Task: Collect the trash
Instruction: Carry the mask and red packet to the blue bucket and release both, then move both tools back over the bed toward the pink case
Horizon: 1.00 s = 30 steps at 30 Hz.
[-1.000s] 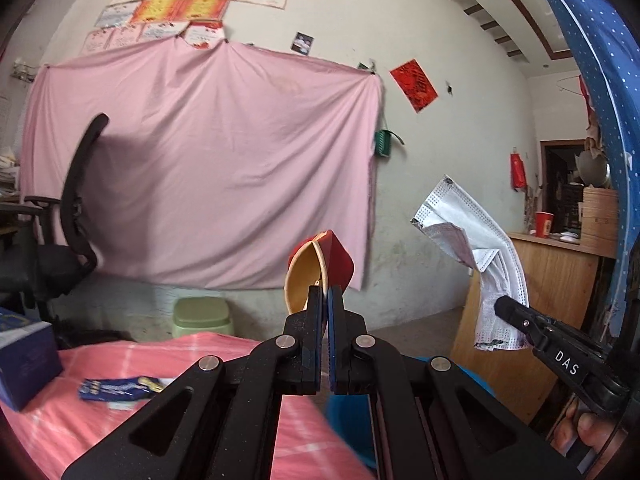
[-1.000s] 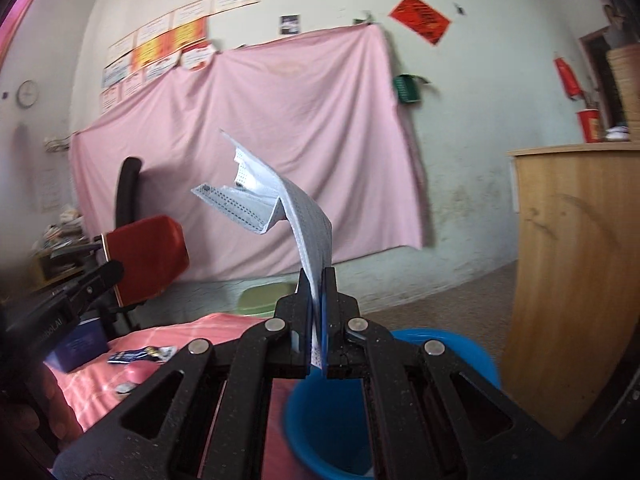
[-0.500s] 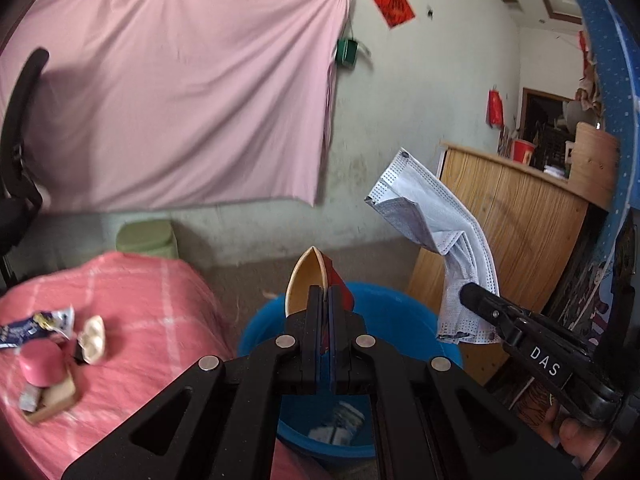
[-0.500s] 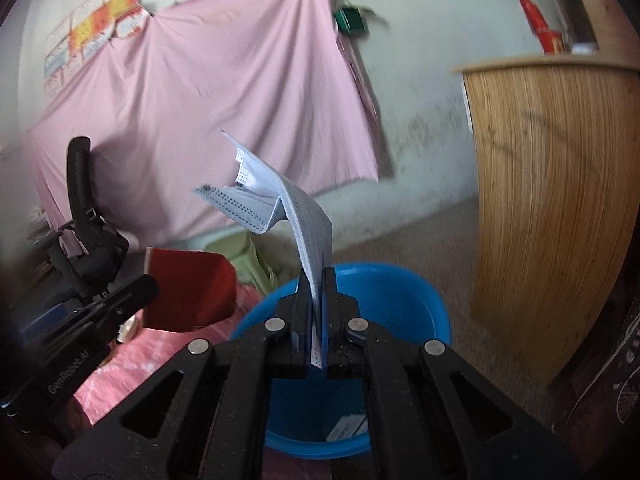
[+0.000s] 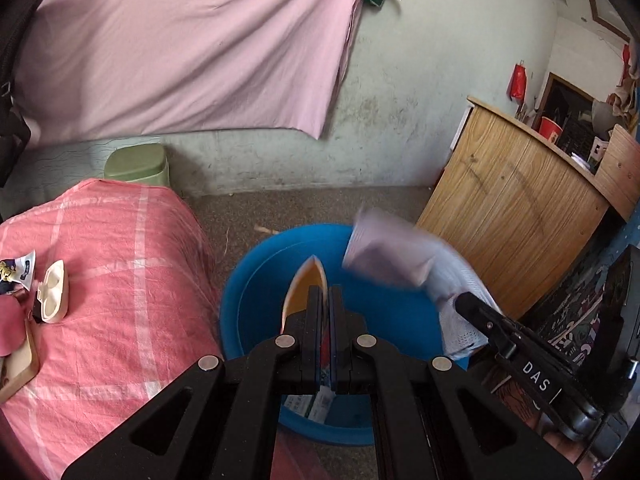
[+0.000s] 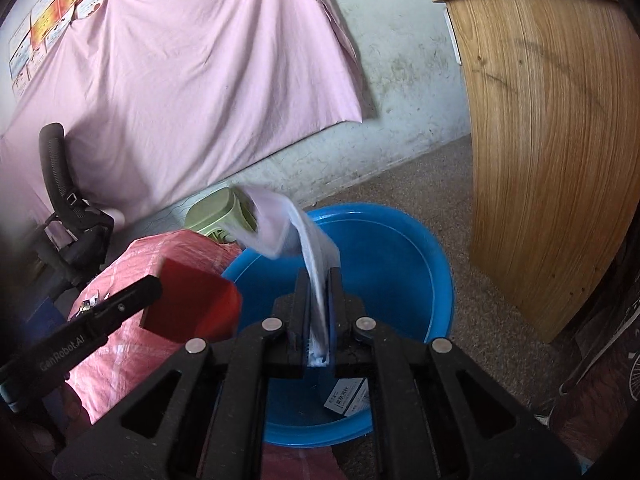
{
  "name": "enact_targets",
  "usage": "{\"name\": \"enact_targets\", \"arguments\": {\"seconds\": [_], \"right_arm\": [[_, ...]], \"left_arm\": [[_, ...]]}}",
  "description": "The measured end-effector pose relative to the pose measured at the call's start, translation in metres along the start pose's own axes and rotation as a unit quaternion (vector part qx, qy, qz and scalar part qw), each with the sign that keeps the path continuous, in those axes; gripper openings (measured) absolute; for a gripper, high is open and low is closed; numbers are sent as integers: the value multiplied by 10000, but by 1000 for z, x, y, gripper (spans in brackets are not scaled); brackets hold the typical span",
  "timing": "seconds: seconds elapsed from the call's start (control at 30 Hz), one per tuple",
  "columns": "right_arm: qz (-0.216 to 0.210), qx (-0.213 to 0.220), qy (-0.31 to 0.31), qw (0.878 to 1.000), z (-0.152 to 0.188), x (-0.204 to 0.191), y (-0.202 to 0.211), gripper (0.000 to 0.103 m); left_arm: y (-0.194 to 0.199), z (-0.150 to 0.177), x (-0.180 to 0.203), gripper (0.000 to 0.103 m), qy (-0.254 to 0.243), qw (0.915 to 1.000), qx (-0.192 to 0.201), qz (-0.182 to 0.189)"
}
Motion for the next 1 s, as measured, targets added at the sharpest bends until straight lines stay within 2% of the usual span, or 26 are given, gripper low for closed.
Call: {"name": "enact_targets", "arguments": {"seconds": [0.13,0.27,0.37,0.43,0.53,0.6,0.67,0.73,0.8,1.0], "right_arm": [[-2,-22,-42,10000,-1,3,-3,32],[5,46,-32,10000,-2,1,0,51],[-17,212,59,9998,-7,-5,5,59],[-73,394,151,9991,-13,-12,11,65],[-93,634,267,9976,-20,-23,19,81],[-76,881,332,9955,-27,-32,27,96],[-133,1057,402,9935,-30,-42,33,101],[-231,1202,527,9911,-33,-56,38,103],[-324,1332,655,9884,-34,-68,41,103],[-736,1604,1036,9788,-32,-115,52,103]], "left_arm": [[1,0,-2,3,-58,9999,-75,-75],[7,-1,-9,8,6,9999,5,-123],[18,-7,-18,20,63,9997,172,-188],[27,-10,-24,37,129,9991,314,-234],[47,-16,-38,44,174,9976,551,-368],[61,-21,-48,50,128,9962,712,-492],[78,-25,-60,59,98,9932,939,-683],[91,-28,-71,83,125,9904,1123,-797],[110,-32,-85,95,141,9854,1404,-954],[151,-36,-122,100,202,9717,1918,-1365]]}}
Point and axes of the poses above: each gripper's, at about its wrist camera, not at the fingertips, and y roughly against the way its jaws point, x to its right, z to its underside, the point moved 8 cm from there along -y, roughly the way its jaws point, and after that the axes turned 8 degrees about x, right-handed, at the moved point
